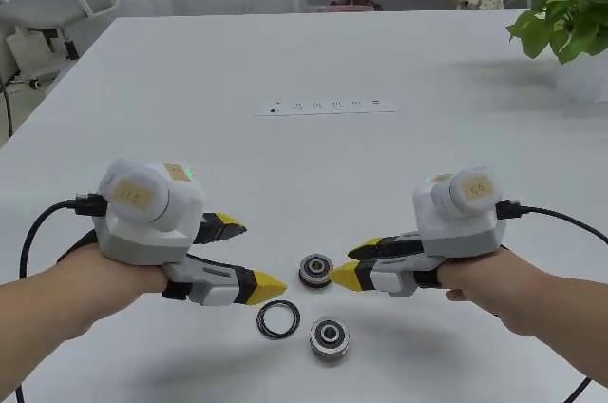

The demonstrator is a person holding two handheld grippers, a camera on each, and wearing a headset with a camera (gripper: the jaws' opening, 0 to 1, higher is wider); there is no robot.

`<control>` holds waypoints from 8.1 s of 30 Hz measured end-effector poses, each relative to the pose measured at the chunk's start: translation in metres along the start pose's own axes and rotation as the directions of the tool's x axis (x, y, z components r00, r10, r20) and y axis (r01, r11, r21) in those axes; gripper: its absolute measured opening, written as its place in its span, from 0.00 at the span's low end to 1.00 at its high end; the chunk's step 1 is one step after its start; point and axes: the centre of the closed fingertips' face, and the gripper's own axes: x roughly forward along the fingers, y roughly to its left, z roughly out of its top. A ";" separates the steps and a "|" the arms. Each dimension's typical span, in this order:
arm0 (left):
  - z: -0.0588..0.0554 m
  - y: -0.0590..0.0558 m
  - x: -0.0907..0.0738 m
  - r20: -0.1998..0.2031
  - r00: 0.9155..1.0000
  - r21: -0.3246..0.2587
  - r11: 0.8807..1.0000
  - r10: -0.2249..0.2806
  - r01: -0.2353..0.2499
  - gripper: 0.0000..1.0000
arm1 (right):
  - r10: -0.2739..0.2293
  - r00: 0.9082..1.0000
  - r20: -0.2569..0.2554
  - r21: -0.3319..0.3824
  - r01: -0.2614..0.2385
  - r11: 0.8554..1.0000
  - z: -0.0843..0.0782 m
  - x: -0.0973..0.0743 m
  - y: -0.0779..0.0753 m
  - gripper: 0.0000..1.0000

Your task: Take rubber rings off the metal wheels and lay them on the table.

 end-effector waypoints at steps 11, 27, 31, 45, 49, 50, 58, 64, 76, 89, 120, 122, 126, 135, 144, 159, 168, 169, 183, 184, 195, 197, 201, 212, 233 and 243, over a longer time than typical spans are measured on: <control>-0.005 -0.004 0.022 -0.035 0.999 0.005 1.000 -0.027 0.027 0.53 | 0.003 1.000 -0.012 -0.043 -0.004 0.999 -0.008 0.006 -0.002 0.27; 0.002 -0.014 0.042 -0.032 0.998 -0.002 0.998 -0.056 0.056 0.38 | 0.016 1.000 -0.014 -0.113 -0.017 0.993 -0.012 0.016 0.001 0.19; 0.002 -0.016 0.048 -0.044 0.997 0.007 0.998 -0.065 0.065 0.36 | 0.018 1.000 -0.015 -0.123 -0.019 0.992 -0.013 0.017 0.002 0.17; 0.004 -0.022 0.065 -0.072 0.994 0.036 0.996 -0.077 0.079 0.27 | 0.020 1.000 -0.001 -0.126 -0.020 0.992 -0.013 0.019 0.003 0.14; 0.005 -0.020 0.067 -0.067 0.995 0.038 0.997 -0.071 0.074 0.23 | 0.019 1.000 0.006 -0.121 -0.018 0.993 -0.013 0.019 0.002 0.14; 0.005 -0.021 0.068 -0.067 0.995 0.037 0.997 -0.071 0.074 0.21 | 0.018 1.000 0.007 -0.121 -0.017 0.993 -0.013 0.019 0.002 0.14; 0.005 -0.016 0.068 -0.069 0.997 0.041 0.999 -0.029 0.032 0.14 | 0.013 1.000 0.017 -0.108 -0.011 0.994 -0.013 0.019 0.002 0.13; 0.005 -0.016 0.068 -0.071 0.997 0.026 1.000 -0.009 0.011 0.14 | 0.009 1.000 0.023 -0.089 -0.007 0.996 -0.014 0.019 0.001 0.11; 0.005 -0.016 0.068 -0.066 0.998 0.013 1.000 0.000 0.001 0.14 | 0.017 0.999 0.039 -0.020 -0.017 1.000 -0.014 0.017 0.001 0.05; 0.004 -0.015 0.068 -0.064 0.998 0.005 1.000 0.003 -0.002 0.13 | 0.040 0.997 0.068 0.091 -0.046 0.995 -0.015 0.016 -0.001 0.01; 0.004 -0.017 0.068 -0.067 0.998 0.018 1.000 0.018 -0.017 0.12 | -0.004 0.996 0.086 0.215 -0.015 0.976 -0.013 0.013 -0.007 0.00; 0.004 -0.017 0.068 -0.066 0.998 0.018 1.000 0.020 -0.019 0.12 | -0.004 0.996 0.088 0.213 -0.014 0.977 -0.013 0.012 -0.007 0.00; 0.004 -0.017 0.068 -0.066 0.998 0.018 1.000 0.021 -0.019 0.12 | -0.012 0.992 0.129 0.240 -0.019 0.971 -0.005 0.008 -0.010 0.00; 0.003 -0.019 0.067 -0.067 0.998 0.025 1.000 0.018 -0.016 0.12 | -0.003 0.991 0.136 0.233 -0.029 0.972 -0.001 0.007 -0.004 0.00; 0.003 -0.018 0.067 -0.065 0.998 0.026 0.999 0.020 -0.018 0.12 | 0.003 0.991 0.131 0.213 -0.031 0.976 0.002 0.007 0.001 0.00; 0.003 -0.019 0.067 -0.062 0.998 0.031 0.999 0.018 -0.017 0.12 | 0.080 0.983 0.168 0.202 -0.114 0.973 0.011 0.009 0.016 0.00; 0.004 -0.020 0.066 -0.048 0.999 0.032 0.999 0.022 -0.021 0.12 | 0.073 0.985 0.155 0.169 -0.099 0.981 0.015 0.011 0.020 0.00; 0.004 -0.020 0.066 -0.046 0.999 0.036 0.999 0.024 -0.022 0.12 | 0.065 0.986 0.152 0.174 -0.092 0.980 0.013 0.010 0.018 0.00; 0.005 -0.025 0.059 -0.056 0.998 0.066 0.998 -0.017 0.021 0.20 | 0.035 0.989 0.140 0.195 -0.062 0.979 0.012 0.004 0.012 0.00; 0.006 -0.026 0.057 -0.053 0.998 0.068 0.997 -0.020 0.023 0.22 | 0.035 0.989 0.140 0.196 -0.062 0.979 0.012 0.004 0.012 0.00; 0.017 -0.032 0.031 0.012 0.998 0.054 0.997 -0.054 0.053 0.35 | 0.045 0.987 0.154 0.207 -0.077 0.975 0.018 -0.001 0.017 0.00; 0.019 -0.035 0.025 0.026 0.998 0.053 0.997 -0.059 0.057 0.36 | 0.046 0.986 0.160 0.207 -0.079 0.975 0.019 -0.003 0.018 0.00; 0.020 -0.037 0.013 0.045 0.998 0.060 0.997 -0.055 0.052 0.39 | 0.051 0.984 0.168 0.209 -0.087 0.974 0.022 -0.005 0.021 0.00; 0.021 -0.036 -0.018 0.108 0.994 0.024 0.999 -0.028 0.026 0.49 | 0.087 0.981 0.172 0.195 -0.120 0.973 0.027 -0.006 0.036 0.00; -0.006 -0.030 -0.060 0.124 0.992 -0.065 0.997 0.035 -0.027 0.62 | 0.207 0.974 0.087 0.143 -0.218 0.965 0.019 0.015 0.077 0.00; -0.016 -0.029 -0.068 0.122 0.991 -0.096 0.994 0.062 -0.050 0.62 | 0.225 0.974 0.036 0.137 -0.228 0.964 0.008 0.024 0.085 0.00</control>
